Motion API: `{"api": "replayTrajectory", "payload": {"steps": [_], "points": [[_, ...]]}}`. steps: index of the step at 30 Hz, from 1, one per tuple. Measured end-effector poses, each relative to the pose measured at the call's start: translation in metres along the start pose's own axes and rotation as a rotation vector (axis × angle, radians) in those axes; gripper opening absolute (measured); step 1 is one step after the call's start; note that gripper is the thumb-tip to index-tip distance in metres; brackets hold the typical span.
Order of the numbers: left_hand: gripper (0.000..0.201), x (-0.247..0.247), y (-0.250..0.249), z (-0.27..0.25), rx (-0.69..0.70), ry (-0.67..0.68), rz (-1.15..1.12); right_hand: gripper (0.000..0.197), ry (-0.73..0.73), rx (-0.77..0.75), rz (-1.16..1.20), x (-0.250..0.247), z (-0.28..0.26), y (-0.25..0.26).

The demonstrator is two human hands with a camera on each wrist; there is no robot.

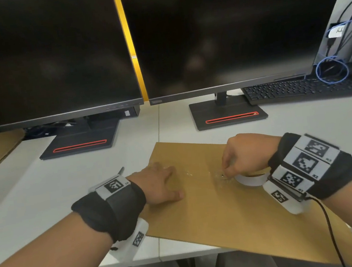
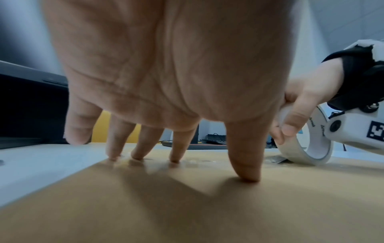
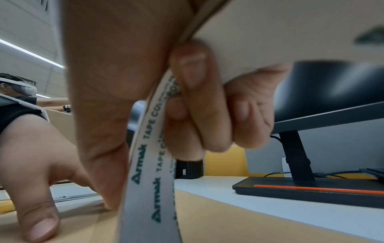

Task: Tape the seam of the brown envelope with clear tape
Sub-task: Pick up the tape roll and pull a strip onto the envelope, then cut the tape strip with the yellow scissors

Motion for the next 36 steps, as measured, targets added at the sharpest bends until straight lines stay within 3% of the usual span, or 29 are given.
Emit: {"api": "replayTrajectory", "payload": {"steps": [9,11,13,15,20,24,36], "points": [[0.087,-0.002,0.007,0.005,-0.018,-0.086,0.131,0.020,0.010,0.016,0.025,-0.002,-0.002,0.000],[0.078,-0.007,0.012,0.008,-0.066,-0.146,0.052,0.020,0.009,0.017,0.023,-0.002,-0.003,0.000],[0.061,-0.017,0.023,0.009,-0.148,-0.286,-0.051,0.020,0.014,0.017,0.027,-0.002,-0.002,-0.001],[0.048,-0.025,0.040,0.008,-0.255,-0.380,-0.034,0.018,0.015,0.015,0.031,-0.001,-0.001,-0.001],[0.030,-0.019,0.078,0.004,-0.448,-0.288,0.065,0.018,-0.001,0.013,0.048,-0.001,-0.001,-0.002],[0.032,-0.017,0.079,0.004,-0.448,-0.243,0.084,0.019,-0.003,0.011,0.039,0.000,-0.001,-0.003],[0.032,-0.025,0.058,-0.002,-0.359,-0.308,0.016,0.018,-0.012,-0.001,0.061,0.000,-0.004,-0.003]]}}
Point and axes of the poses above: each hand's wrist, its own z-axis towards the middle knuckle, its own x-axis out of the palm, y = z × x, the point moved 3 cm from there along z, towards the middle knuckle, and after that the axes turned 10 degrees about x, right-handed, at the moved point
